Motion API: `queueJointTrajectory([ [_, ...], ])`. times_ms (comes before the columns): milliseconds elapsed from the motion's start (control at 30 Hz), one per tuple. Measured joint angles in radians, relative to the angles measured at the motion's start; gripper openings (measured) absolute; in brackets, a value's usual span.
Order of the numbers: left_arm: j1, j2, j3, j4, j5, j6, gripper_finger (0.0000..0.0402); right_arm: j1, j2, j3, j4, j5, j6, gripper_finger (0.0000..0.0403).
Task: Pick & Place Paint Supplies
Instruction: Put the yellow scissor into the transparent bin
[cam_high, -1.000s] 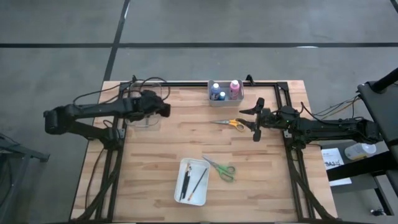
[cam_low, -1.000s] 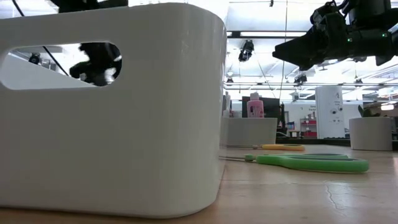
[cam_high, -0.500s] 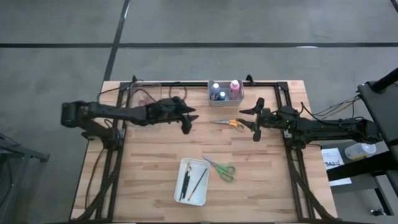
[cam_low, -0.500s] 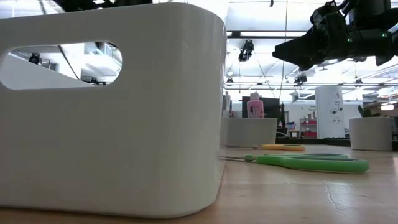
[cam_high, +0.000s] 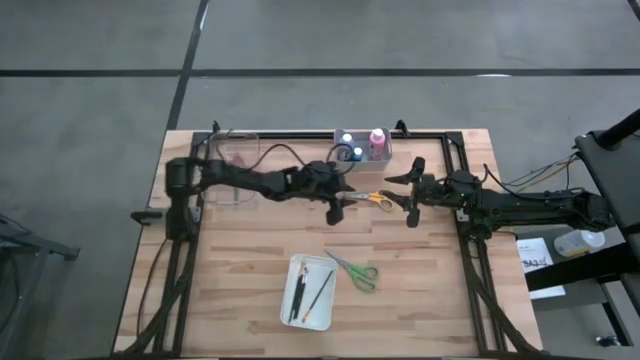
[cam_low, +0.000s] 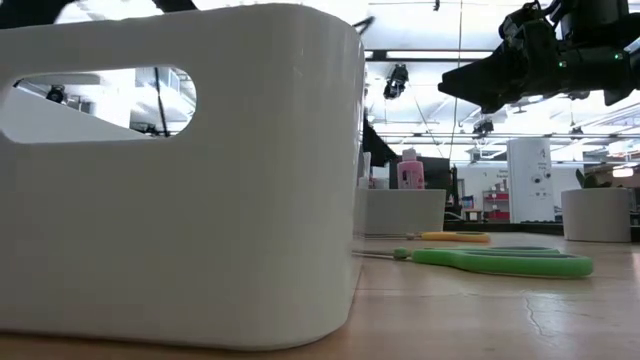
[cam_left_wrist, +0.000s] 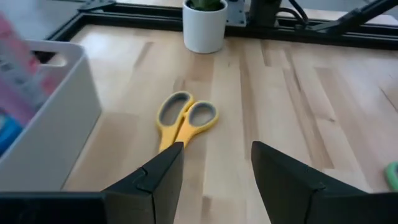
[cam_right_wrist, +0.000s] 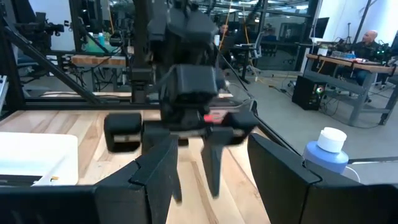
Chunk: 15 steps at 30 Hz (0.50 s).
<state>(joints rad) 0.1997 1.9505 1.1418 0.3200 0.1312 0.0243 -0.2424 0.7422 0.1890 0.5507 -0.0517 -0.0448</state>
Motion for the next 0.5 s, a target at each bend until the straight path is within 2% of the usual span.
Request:
queueJointTrajectory([
  [100,0.001,0.066,0.069,0.000,0.019,0.010,0.0206,0.000,0.000,0.000,0.000,0.000,0.000,0.0193],
  [200,0.002,0.120,0.117,-0.001,0.037,0.022,0.0231,0.000,0.000,0.000,-0.001,0.000,0.000,0.0193],
  [367,0.018,0.180,0.151,-0.010,0.042,0.032,0.0282,0.000,0.000,0.000,-0.001,0.000,0.000,0.0193],
  [500,0.035,0.227,0.166,-0.007,0.042,0.032,0.0300,0.000,0.000,0.000,-0.001,0.000,0.000,0.0193],
])
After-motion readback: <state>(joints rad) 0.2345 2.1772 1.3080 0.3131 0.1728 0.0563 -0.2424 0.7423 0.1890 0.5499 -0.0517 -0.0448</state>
